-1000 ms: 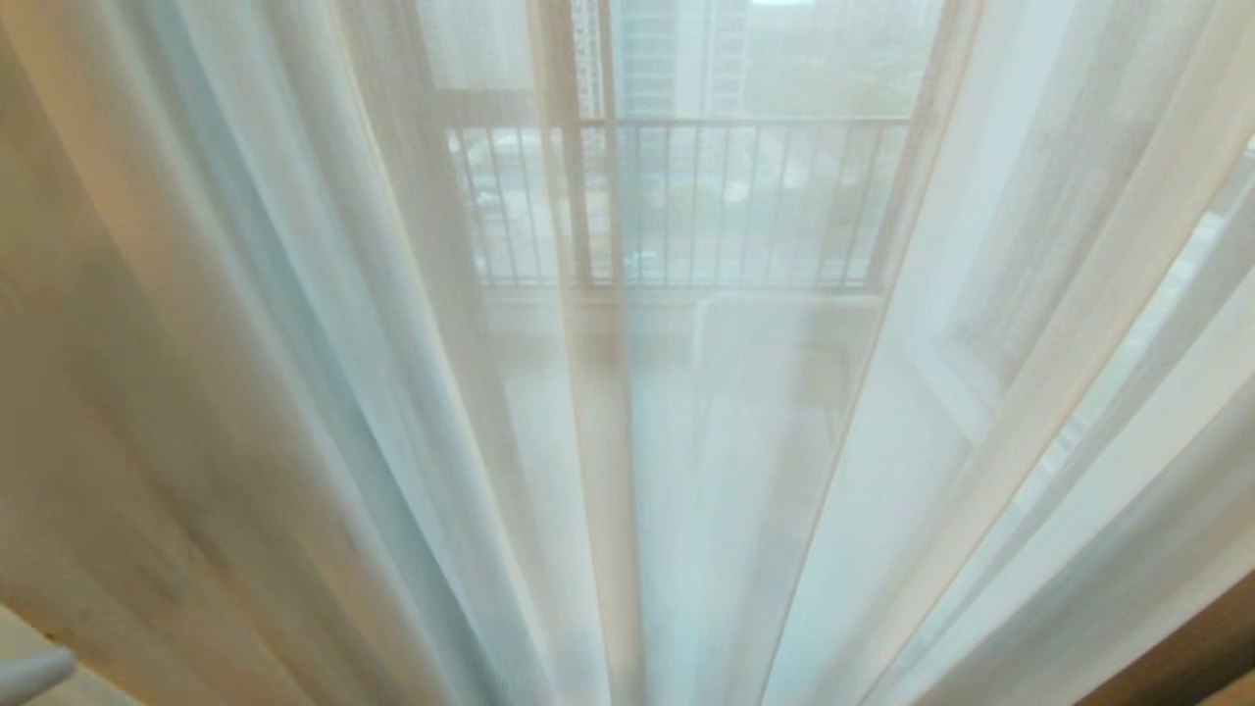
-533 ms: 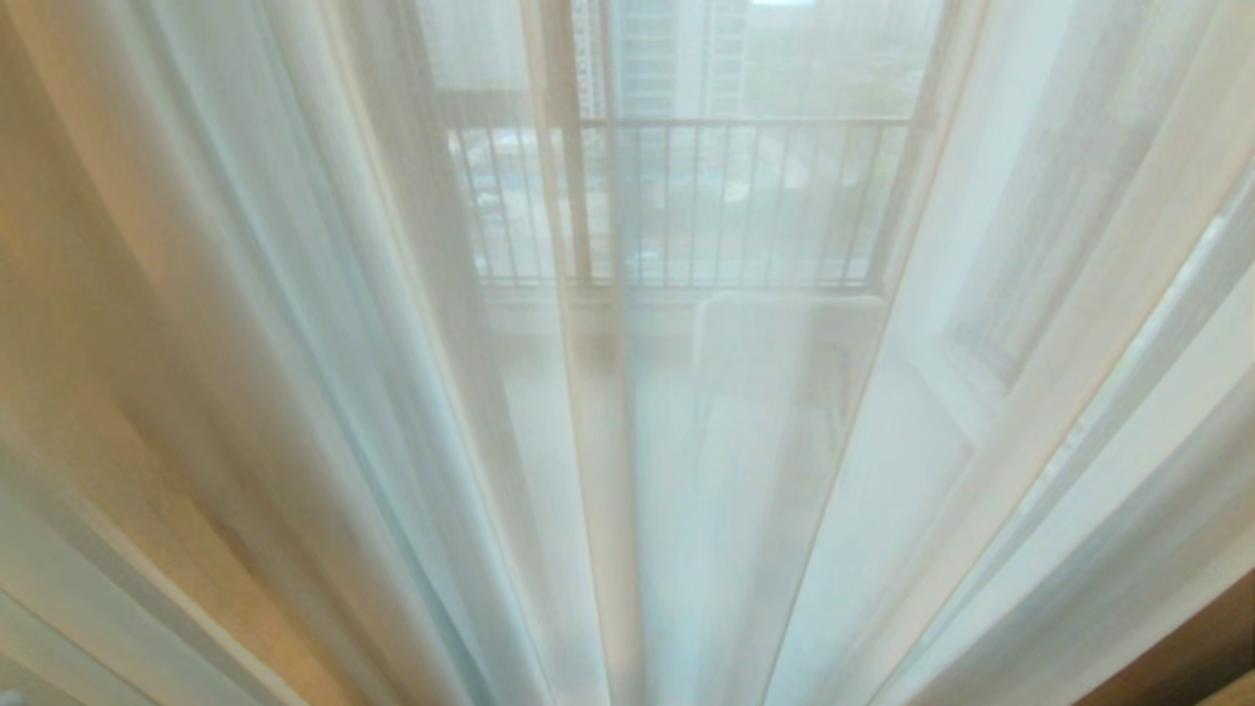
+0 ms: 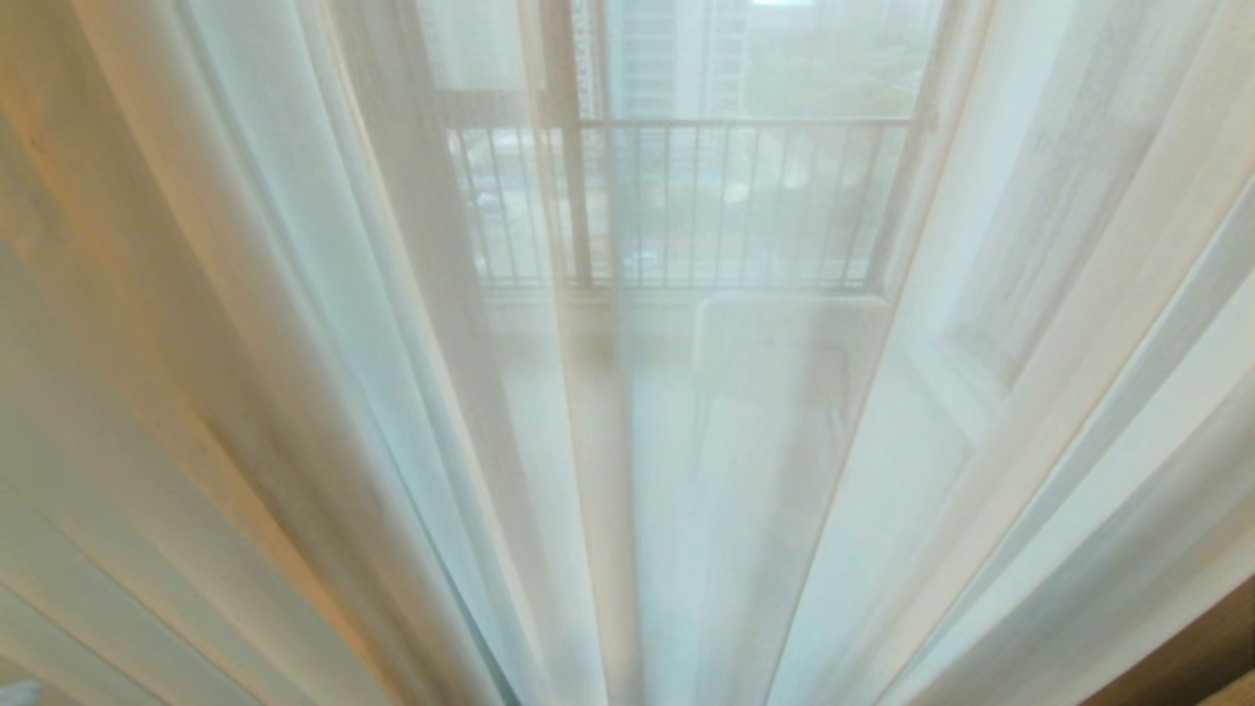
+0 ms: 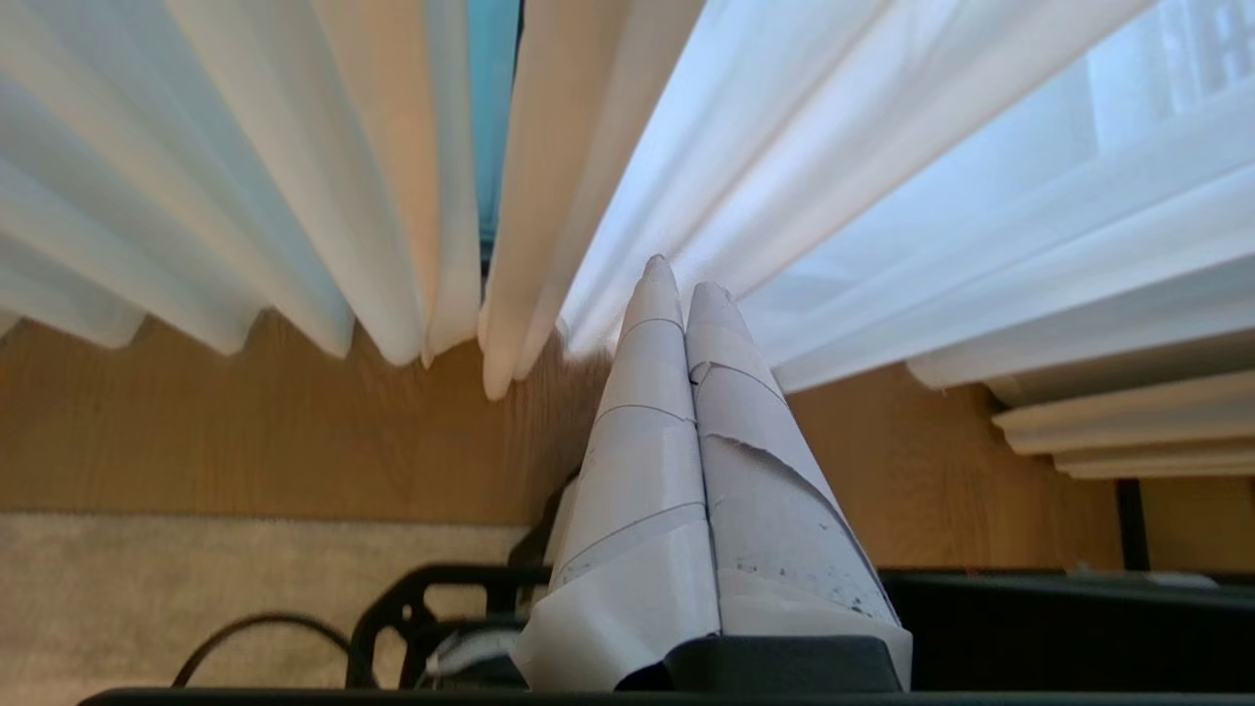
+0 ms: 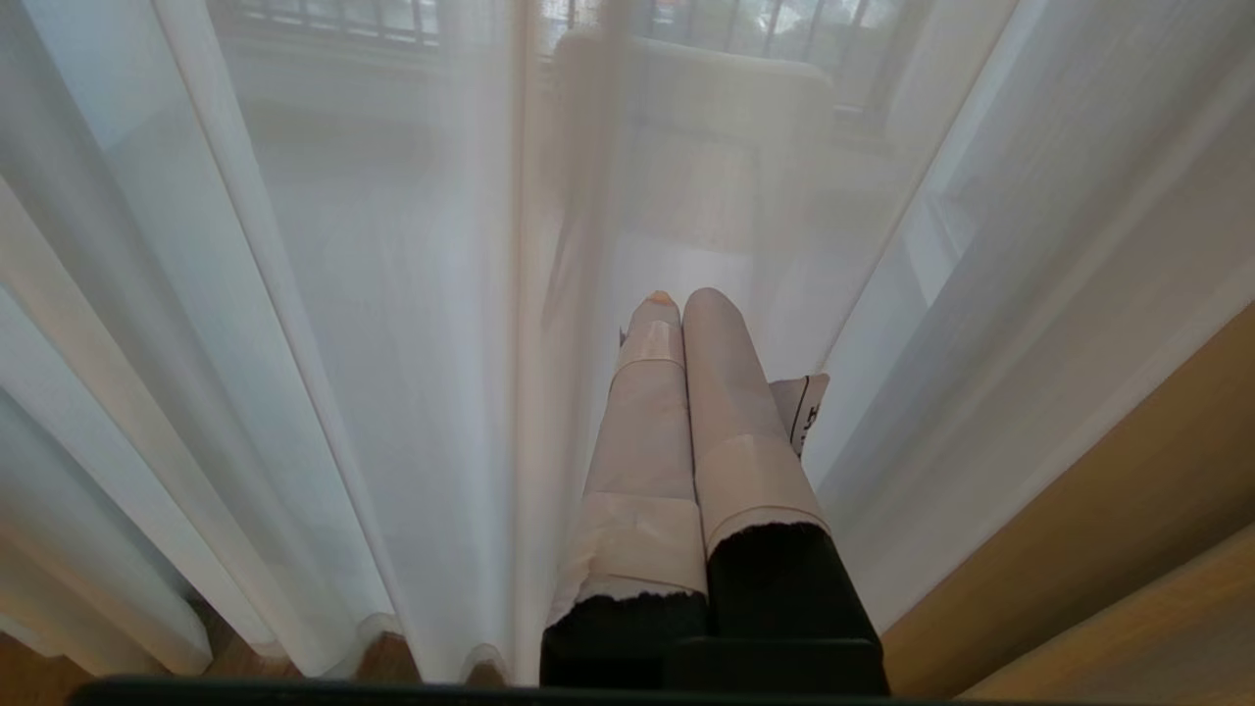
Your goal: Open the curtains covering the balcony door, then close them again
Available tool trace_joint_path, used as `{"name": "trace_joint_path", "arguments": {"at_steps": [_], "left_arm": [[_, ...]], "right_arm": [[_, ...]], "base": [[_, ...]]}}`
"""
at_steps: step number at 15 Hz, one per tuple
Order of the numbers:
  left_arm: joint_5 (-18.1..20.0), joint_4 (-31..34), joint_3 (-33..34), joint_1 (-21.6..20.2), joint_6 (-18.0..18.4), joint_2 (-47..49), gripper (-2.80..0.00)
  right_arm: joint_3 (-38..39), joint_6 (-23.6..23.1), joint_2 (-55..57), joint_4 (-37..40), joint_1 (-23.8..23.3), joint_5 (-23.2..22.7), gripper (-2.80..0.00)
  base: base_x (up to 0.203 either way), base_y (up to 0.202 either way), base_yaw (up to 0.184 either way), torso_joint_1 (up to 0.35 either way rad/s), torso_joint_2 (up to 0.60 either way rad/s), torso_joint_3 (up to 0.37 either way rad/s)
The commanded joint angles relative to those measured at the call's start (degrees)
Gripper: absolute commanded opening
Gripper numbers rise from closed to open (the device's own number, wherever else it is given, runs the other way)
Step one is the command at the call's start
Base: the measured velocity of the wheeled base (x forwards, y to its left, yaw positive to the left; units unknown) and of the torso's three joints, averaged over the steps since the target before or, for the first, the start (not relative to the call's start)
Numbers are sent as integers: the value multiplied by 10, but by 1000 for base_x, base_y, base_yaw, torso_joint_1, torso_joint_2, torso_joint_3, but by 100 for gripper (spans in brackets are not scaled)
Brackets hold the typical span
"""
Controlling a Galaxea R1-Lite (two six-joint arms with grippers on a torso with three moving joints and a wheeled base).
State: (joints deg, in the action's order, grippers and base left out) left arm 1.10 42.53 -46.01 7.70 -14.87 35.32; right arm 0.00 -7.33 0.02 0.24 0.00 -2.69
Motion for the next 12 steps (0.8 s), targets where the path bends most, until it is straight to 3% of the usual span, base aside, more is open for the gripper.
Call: {"name": "trace_joint_path", "arguments": {"at_steps": [1,6,10,12], "left_arm": [[-1,-57,49,-1,-1,-6,-280],[-1,-222,159,-9,3,-11,-280],[1,-296,249,-9,80,-62,-280],[4,-300,260,-9,90,-82,-280]], "right_arm": [[0,-1,0,0,0,0,-280],[0,-1,0,0,0,0,-280],[0,-1,0,0,0,0,-280],[0,-1,0,0,0,0,-280]], "base": [[0,0,0,0,0,0],[0,0,0,0,0,0],[0,0,0,0,0,0],[0,0,0,0,0,0]]}}
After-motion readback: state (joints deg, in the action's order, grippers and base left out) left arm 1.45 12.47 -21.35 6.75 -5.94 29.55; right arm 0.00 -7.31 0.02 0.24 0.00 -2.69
